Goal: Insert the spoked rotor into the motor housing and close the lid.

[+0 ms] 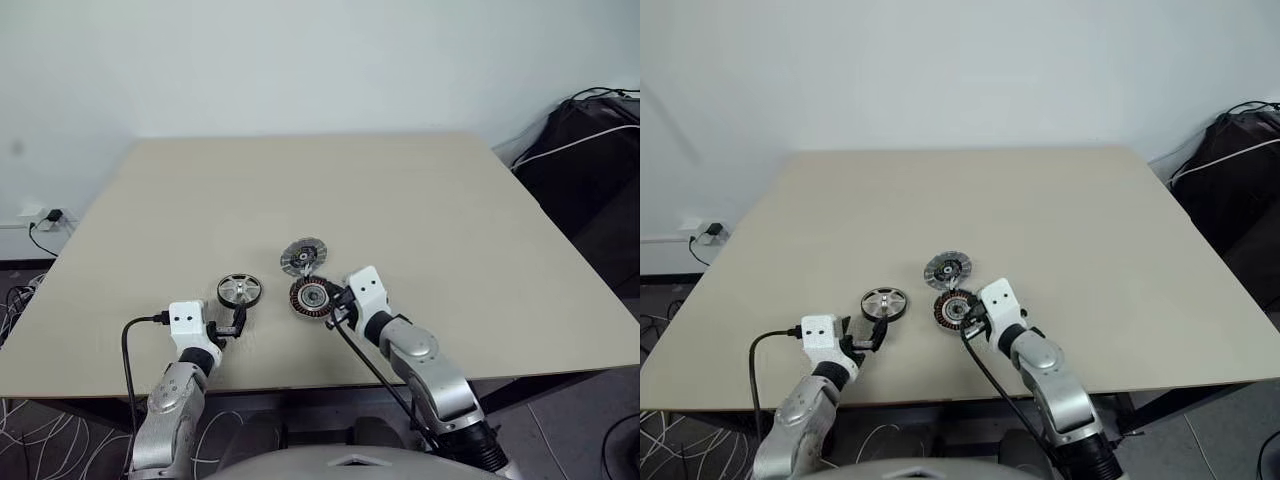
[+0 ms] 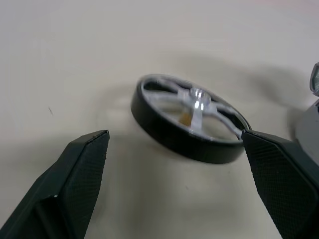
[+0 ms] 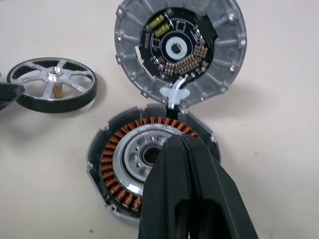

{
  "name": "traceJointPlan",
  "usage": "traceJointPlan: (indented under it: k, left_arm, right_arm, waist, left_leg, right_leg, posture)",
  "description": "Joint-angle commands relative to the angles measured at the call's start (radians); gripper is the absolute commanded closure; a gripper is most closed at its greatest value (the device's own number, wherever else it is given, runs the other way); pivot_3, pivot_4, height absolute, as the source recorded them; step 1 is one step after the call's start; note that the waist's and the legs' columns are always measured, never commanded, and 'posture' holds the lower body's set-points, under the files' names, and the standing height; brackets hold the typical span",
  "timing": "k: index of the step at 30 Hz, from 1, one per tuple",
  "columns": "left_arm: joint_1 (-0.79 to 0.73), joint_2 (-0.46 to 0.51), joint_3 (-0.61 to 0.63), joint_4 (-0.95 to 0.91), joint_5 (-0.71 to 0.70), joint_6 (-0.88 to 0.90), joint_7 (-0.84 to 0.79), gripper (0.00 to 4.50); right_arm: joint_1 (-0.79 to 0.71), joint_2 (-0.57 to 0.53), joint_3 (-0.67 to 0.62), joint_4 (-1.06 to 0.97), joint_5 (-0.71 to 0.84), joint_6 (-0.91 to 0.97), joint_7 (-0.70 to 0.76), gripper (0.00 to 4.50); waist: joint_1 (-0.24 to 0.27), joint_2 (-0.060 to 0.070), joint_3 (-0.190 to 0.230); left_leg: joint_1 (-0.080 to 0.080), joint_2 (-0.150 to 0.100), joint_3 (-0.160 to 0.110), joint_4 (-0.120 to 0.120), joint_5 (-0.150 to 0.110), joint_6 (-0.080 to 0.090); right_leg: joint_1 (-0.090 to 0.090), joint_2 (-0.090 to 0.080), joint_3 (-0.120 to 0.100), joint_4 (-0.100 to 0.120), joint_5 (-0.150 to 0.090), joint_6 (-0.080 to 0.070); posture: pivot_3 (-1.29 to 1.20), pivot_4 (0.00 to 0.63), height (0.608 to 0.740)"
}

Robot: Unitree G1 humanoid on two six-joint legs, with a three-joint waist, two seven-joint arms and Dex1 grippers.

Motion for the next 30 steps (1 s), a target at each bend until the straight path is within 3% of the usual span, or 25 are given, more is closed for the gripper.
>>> traceJointPlan:
  k: [1, 16, 19, 29, 30]
  left_arm:
    - [-0.044, -0.015, 0.043, -0.069, -0.106, 0.098, 0.0, 0.0]
    - [-0.122, -0.132, 0.173, -0.076, -0.364, 0.33, 0.121, 0.0]
    - [-0.12, -0.147, 0.191, -0.069, -0.377, 0.334, 0.145, 0.63]
    - [-0.117, -0.157, 0.216, -0.077, -0.406, 0.322, 0.157, 3.9]
    - [-0.116, -0.16, 0.221, -0.08, -0.412, 0.317, 0.154, 3.9]
  right_arm:
    - [0.0, 0.003, -0.012, -0.052, 0.006, -0.013, -0.007, 4.47]
    - [0.006, 0.005, -0.018, -0.057, 0.005, -0.01, -0.021, 4.47]
    - [0.009, 0.005, -0.02, -0.055, 0.005, -0.009, -0.026, 4.5]
    - [0.012, 0.005, -0.019, -0.049, 0.005, -0.007, -0.032, 4.5]
    - [0.013, 0.005, -0.019, -0.05, 0.005, -0.007, -0.032, 4.5]
  waist:
    - [0.0, 0.0, 0.0]
    - [0.001, -0.002, 0.0]
    - [0.001, -0.003, 0.0]
    - [0.001, -0.004, 0.0]
    - [0.001, -0.004, 0.0]
  left_leg:
    - [0.0, 0.0, 0.0, 0.0, 0.0, 0.0]
    - [0.0, 0.0, 0.0, 0.001, 0.0, 0.0]
    - [0.0, 0.0, 0.0, 0.001, 0.0, 0.0]
    - [0.0, 0.0, 0.0, 0.001, 0.0, 0.0]
    - [0.0, 0.0, 0.0, 0.001, 0.0, 0.0]
  right_leg:
    - [0.0, 0.0, 0.0, 0.0, 0.0, 0.0]
    - [0.0, 0.0, 0.0, 0.0, 0.0, 0.0]
    - [0.001, 0.0, 0.0, 0.0, 0.0, 0.0]
    - [0.001, 0.0, 0.0, 0.0, 0.0, 0.0]
    - [0.001, 0.0, 0.0, 0.0, 0.0, 0.0]
  posture:
    - [0.0, 0.0, 0.74]
    - [0.0, 0.0, 0.74]
    - [0.0, 0.0, 0.74]
    - [0.0, 0.0, 0.74]
    - [0.0, 0.0, 0.74]
